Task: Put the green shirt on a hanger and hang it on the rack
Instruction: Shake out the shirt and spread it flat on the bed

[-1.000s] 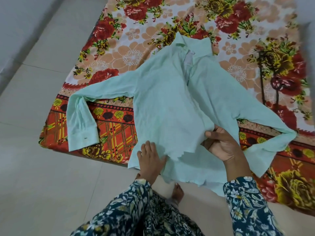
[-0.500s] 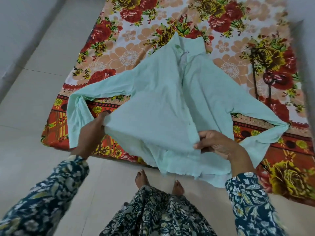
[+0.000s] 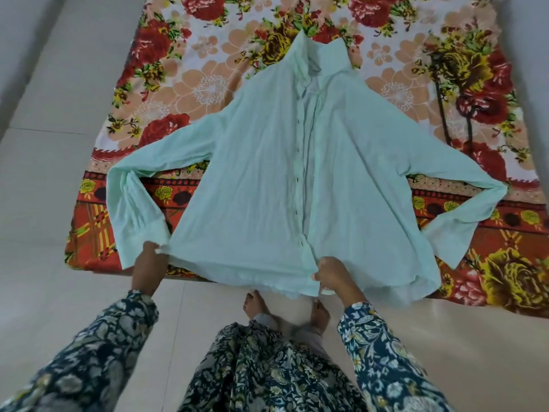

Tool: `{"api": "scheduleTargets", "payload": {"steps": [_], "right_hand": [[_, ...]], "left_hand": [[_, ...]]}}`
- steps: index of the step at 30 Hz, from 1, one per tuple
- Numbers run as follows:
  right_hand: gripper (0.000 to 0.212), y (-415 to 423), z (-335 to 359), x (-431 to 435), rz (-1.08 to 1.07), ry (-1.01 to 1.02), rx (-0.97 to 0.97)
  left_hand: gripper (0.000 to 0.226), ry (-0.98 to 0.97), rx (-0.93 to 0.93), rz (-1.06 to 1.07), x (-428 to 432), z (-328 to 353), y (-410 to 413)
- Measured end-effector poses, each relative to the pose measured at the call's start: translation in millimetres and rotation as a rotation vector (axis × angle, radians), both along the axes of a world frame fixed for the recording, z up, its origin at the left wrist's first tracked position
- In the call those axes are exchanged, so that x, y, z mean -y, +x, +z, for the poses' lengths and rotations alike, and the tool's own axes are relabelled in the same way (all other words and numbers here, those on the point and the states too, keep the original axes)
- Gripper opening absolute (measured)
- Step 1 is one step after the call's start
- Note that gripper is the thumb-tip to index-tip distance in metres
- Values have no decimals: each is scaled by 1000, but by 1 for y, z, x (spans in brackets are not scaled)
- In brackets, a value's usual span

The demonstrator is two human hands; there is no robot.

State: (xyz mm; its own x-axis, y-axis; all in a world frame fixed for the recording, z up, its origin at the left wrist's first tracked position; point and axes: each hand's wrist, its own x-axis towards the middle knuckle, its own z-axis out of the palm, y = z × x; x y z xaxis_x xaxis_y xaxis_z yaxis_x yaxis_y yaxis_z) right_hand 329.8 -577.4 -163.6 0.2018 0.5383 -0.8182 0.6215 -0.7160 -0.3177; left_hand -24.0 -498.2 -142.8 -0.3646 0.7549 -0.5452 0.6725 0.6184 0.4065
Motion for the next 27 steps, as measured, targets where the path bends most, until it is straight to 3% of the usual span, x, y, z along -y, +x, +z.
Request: {"api": "scheduleTargets", "payload": {"steps": [3, 5, 7, 10, 12, 15, 18, 22, 24, 27], "right_hand": [[10, -3, -3, 5, -45, 25, 46], [10, -3, -3, 5, -77, 17, 40], [7, -1, -4, 5, -123, 11, 3], [30, 4, -3, 8, -203, -11, -5], [34, 5, -1, 12, -238, -11, -15], [35, 3, 0, 17, -275, -20, -44], [29, -3, 2, 18, -303, -21, -104], [15, -2, 5, 12, -453, 105, -168], [18, -2, 7, 3, -536, 144, -220], [21, -5, 4, -14, -625, 137, -256]], "left_hand": [[31, -36, 498, 385, 8, -4, 23], [22, -119, 685, 604, 9, -15, 28], [14, -156, 569, 528, 9, -23, 27], [14, -24, 117, 201, 12, -28, 5], [9, 52, -46, 8, 17, -23, -9], [11, 23, -72, -161, 17, -23, -15], [7, -50, -89, -143, 11, -20, -3], [48, -64, -383, -156, 6, -7, 36], [58, 28, -452, -339, 6, -5, 60], [45, 174, -419, -731, 4, -16, 86]]}}
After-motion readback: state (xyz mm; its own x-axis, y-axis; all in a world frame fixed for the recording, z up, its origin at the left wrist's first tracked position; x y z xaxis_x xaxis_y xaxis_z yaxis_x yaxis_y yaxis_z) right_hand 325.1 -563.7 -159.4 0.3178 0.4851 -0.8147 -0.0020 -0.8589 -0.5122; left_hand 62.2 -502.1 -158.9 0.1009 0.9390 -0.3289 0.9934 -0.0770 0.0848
